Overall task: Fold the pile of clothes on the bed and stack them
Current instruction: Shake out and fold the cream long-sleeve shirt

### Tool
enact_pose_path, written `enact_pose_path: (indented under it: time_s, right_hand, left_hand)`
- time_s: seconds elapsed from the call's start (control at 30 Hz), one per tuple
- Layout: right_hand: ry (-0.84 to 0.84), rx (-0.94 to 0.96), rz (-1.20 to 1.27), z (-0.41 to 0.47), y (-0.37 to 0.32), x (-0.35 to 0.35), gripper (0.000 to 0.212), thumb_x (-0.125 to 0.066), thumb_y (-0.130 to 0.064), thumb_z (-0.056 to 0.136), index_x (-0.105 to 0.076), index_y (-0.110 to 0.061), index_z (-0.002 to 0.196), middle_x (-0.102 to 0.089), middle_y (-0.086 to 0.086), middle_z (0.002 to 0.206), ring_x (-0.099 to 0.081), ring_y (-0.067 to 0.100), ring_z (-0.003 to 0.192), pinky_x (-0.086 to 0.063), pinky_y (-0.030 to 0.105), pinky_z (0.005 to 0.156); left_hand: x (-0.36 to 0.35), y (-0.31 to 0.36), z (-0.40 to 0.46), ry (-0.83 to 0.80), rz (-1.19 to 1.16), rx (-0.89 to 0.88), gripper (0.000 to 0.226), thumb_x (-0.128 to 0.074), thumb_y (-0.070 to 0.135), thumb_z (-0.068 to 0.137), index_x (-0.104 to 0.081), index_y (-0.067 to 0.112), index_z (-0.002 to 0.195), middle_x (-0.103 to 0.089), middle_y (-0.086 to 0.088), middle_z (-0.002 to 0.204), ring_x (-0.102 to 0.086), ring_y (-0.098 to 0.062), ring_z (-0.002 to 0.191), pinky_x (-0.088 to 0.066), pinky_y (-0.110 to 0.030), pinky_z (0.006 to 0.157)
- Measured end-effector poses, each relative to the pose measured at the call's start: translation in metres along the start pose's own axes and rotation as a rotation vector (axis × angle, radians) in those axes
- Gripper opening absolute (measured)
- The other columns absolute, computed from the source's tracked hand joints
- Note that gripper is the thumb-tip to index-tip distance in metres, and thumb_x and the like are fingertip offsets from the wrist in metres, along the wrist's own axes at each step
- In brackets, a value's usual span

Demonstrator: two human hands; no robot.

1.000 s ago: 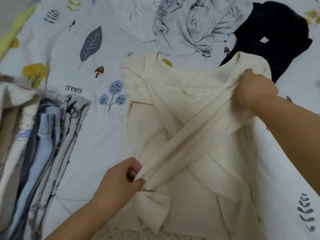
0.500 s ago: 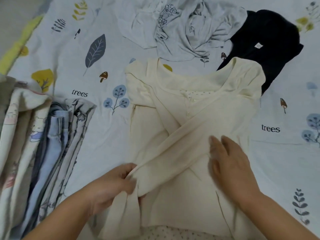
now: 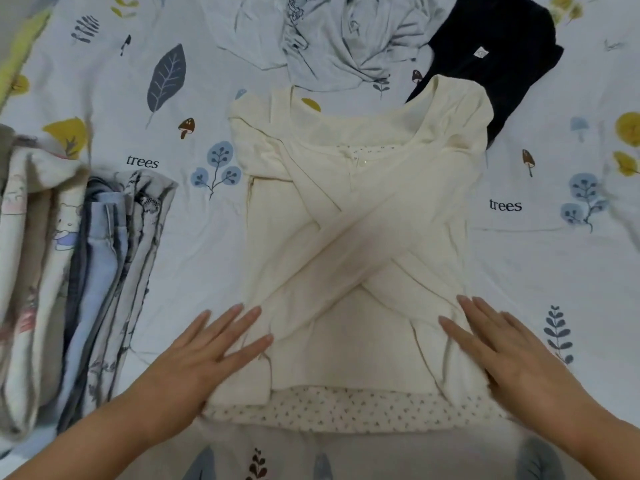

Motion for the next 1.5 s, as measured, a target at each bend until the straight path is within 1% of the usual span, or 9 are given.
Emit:
enact_pose_path:
  time_s: [0.2, 0.4, 0.5, 0.67, 0.83, 1.1, 1.23, 1.33, 1.5]
  right_hand:
    - [-0.024, 0.128, 0.132, -0.012, -0.011, -0.005, 0.093, -0.090, 0.001, 0.033, -0.065, -0.020, 0.120, -0.040, 0.018, 0.143, -0.030, 0.030, 0.136, -0.021, 0.040, 0.110]
    - [0.092, 0.071, 0.453, 0.005, -0.019, 0.014, 0.036, -0.079, -0.003, 0.067, -0.071, -0.019, 0.098, -0.054, -0.003, 0.133, -0.028, 0.009, 0.137, -0.018, 0.024, 0.114]
    - [0.143, -0.131, 0.862, 0.016, -0.008, 0.033, 0.035, -0.057, -0.015, 0.092, -0.062, -0.047, 0.103, -0.054, -0.046, 0.103, -0.018, -0.025, 0.127, -0.017, -0.004, 0.098]
    - [0.271, -0.225, 1.200, 0.051, 0.009, 0.086, 0.020, -0.051, -0.032, 0.083, -0.068, -0.042, 0.090, -0.071, 0.004, 0.084, -0.063, 0.021, 0.076, -0.042, 0.015, 0.066]
    - [0.439, -0.267, 1.323, 0.103, 0.043, 0.128, 0.037, -0.044, -0.011, 0.096, -0.069, -0.038, 0.086, -0.072, -0.006, 0.087, -0.067, 0.008, 0.081, -0.051, 0.018, 0.072]
    - [0.492, -0.494, 1.714, 0.194, 0.101, 0.134, 0.020, -0.043, -0.019, 0.099, -0.064, -0.018, 0.101, -0.073, -0.003, 0.091, -0.069, 0.012, 0.083, -0.056, 0.024, 0.068]
    - [0.435, -0.819, 1.222, 0.211, 0.127, 0.108, 0.028, -0.051, -0.038, 0.091, -0.050, -0.017, 0.110, -0.049, -0.002, 0.097, -0.049, 0.019, 0.087, -0.041, 0.028, 0.067]
    - [0.314, -0.783, 0.955, 0.220, 0.121, 0.094, 0.062, -0.060, -0.022, 0.085, -0.027, -0.012, 0.136, -0.043, 0.001, 0.101, -0.045, 0.021, 0.087, -0.037, 0.031, 0.072]
    - [0.587, -0.719, 0.864, 0.214, 0.127, 0.099, 0.050, -0.046, 0.002, 0.087, -0.037, -0.015, 0.133, -0.048, 0.002, 0.098, -0.047, 0.019, 0.088, -0.035, 0.026, 0.076]
  left_hand:
    - [0.012, 0.014, 0.007, 0.045, -0.272, -0.094, 0.080, -0.088, 0.011, 0.049, -0.061, 0.030, 0.122, -0.039, -0.010, 0.144, -0.035, -0.040, 0.130, -0.010, -0.033, 0.110]
    - [0.035, 0.005, 0.020, 0.092, -0.792, 0.008, 0.041, -0.045, 0.079, 0.070, -0.061, 0.058, 0.102, -0.024, 0.030, 0.145, 0.003, 0.017, 0.135, 0.004, -0.012, 0.113]
    - [0.071, -0.006, 0.027, 0.196, -1.249, 0.104, 0.029, -0.062, 0.060, 0.075, -0.067, 0.050, 0.101, -0.055, 0.028, 0.125, -0.038, 0.008, 0.128, -0.025, -0.008, 0.106]
    - [0.116, -0.035, 0.054, 0.392, -1.598, 0.152, 0.048, -0.081, 0.048, 0.054, -0.076, 0.023, 0.095, -0.072, -0.007, 0.102, -0.068, -0.019, 0.098, -0.054, -0.025, 0.083]
    - [0.146, -0.079, 0.107, 0.540, -1.826, 0.301, 0.026, -0.055, 0.018, 0.071, -0.077, 0.015, 0.085, -0.074, -0.003, 0.092, -0.070, -0.015, 0.087, -0.057, -0.023, 0.071]
    - [0.182, -0.144, 0.187, 0.635, -1.874, 0.408, 0.022, -0.050, 0.019, 0.094, -0.071, 0.016, 0.089, -0.074, 0.005, 0.084, -0.070, -0.008, 0.082, -0.056, -0.022, 0.064]
    - [0.159, -0.175, 0.212, 0.618, -1.620, 0.639, 0.020, -0.054, 0.029, 0.093, -0.060, 0.010, 0.090, -0.069, 0.001, 0.073, -0.065, -0.019, 0.077, -0.053, -0.024, 0.065]
    - [0.126, -0.174, 0.219, 0.431, -1.251, 0.821, 0.061, -0.073, 0.036, 0.075, -0.049, 0.006, 0.123, -0.059, -0.011, 0.113, -0.057, -0.031, 0.103, -0.046, -0.035, 0.083]
    - [0.139, -0.173, 0.208, 0.750, -0.929, 0.872, 0.049, -0.064, 0.009, 0.082, -0.046, 0.011, 0.128, -0.056, -0.010, 0.122, -0.052, -0.022, 0.100, -0.037, -0.028, 0.083]
Point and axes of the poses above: each hand's wrist, its own z-axis towards the middle knuckle, its own x-axis out of the back of the hand, y = z × x, the point moved 7 cm from there along z, towards the middle knuckle
